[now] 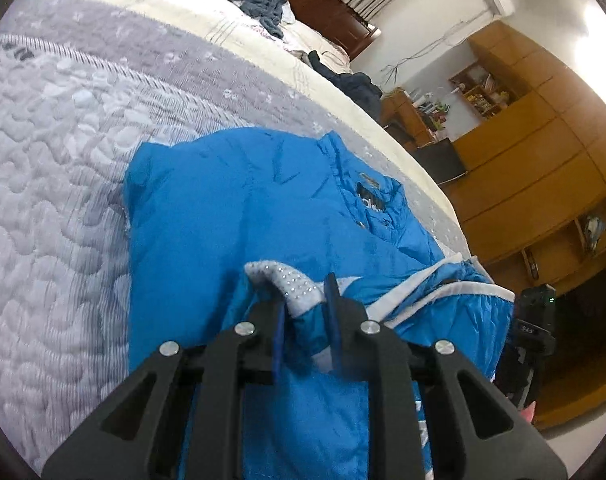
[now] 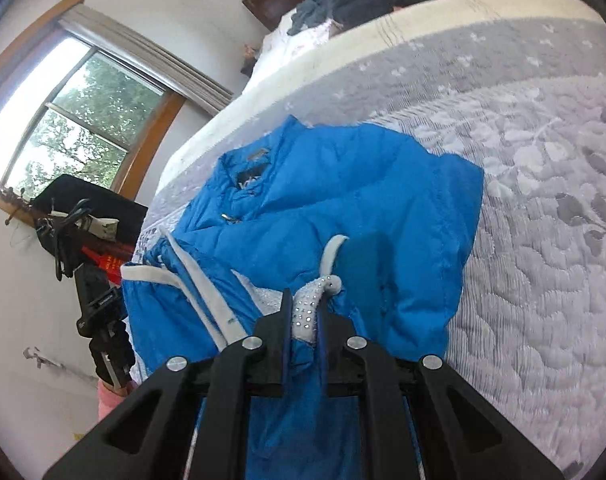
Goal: Fold large clothes
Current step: 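Grasp the hem with both tools and lift it toward the collar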
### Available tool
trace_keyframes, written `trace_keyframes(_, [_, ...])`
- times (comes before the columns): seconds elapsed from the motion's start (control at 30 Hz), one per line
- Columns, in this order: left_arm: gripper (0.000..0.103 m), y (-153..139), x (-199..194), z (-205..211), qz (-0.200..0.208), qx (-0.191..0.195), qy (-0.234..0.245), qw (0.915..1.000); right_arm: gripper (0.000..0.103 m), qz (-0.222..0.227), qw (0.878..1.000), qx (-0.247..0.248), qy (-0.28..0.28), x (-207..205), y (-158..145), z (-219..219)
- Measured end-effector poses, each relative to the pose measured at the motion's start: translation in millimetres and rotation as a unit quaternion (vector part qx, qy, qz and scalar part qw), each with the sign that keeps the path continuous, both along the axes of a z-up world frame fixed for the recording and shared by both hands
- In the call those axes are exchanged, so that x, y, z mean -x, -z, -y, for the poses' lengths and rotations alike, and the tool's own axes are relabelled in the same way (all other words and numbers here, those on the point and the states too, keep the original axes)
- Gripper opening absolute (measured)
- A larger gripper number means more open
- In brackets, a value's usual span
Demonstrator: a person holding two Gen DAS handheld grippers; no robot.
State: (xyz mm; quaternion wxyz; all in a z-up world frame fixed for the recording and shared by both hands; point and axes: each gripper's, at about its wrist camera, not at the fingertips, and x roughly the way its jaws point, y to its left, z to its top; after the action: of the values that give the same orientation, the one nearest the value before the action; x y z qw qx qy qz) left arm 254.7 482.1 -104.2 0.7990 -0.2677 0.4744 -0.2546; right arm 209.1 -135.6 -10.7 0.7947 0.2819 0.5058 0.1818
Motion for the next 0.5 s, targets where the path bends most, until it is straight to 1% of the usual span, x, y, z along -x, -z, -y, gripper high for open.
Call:
trace_keyframes(0.1, [0.019,0.5,1.6,-3.5,-0.001,0.01,0.004,0.9999,0.011,0.001,1.0,-0.01,-0.001,-1.9,3.7,2.5])
trace_keyframes(0.13, [0.02,-0.3,2.3,-5.0,-0.002,0.013,0.005,0.9999,0.014,0.002,1.0,-0.016,0.0,-0.1,2.9,4.7])
trace_keyframes(0.17, [0.021,-1.8,3.7,-7.3,-0.002,0.016,0.006,0.9999,0.019,0.004,1.0,-0.026,0.003,3.4,1.4,8.4])
trace_keyframes(0.23, [0.024,-6.5,9.3,-16.5,-0.002,0.031,0.008,0.9995,0.024,0.014,0.999,-0.042,0.005,12.2,-3.9,17.3])
trace_keyframes(0.27, [0.026,-7.9,12.2,-20.9,-0.003,0.038,0.008,0.9992,0.035,0.021,0.999,-0.037,0.009,17.3,-7.9,21.5])
trace_keyframes(0.3, [0.029,-10.5,16.6,-27.1,-0.004,0.049,0.008,0.9987,0.045,0.027,0.999,-0.022,0.017,20.6,-11.4,25.2])
trace_keyframes(0.33, [0.03,-12.6,19.9,-31.0,-0.002,0.058,0.007,0.9983,0.059,0.037,0.999,0.0,0.028,27.3,-17.0,30.5])
trace_keyframes(0.37, [0.033,-14.7,23.7,-35.8,0.0,0.065,0.006,0.9979,0.059,0.043,0.999,0.006,0.03,31.0,-20.2,33.4])
trace_keyframes(0.4, [0.04,-17.4,29.2,-41.9,0.003,0.068,-0.001,0.9977,0.059,0.051,0.998,0.005,0.033,38.2,-23.8,38.7])
trace_keyframes(0.47, [0.05,-23.8,39.7,-49.8,0.019,0.046,-0.024,0.9985,0.059,0.062,0.998,0.009,0.03,46.5,-28.6,41.3])
trace_keyframes(0.5, [0.051,-29.9,47.0,-52.5,0.035,0.029,-0.03,0.9985,0.059,0.067,0.997,0.017,0.026,49.0,-30.7,39.9])
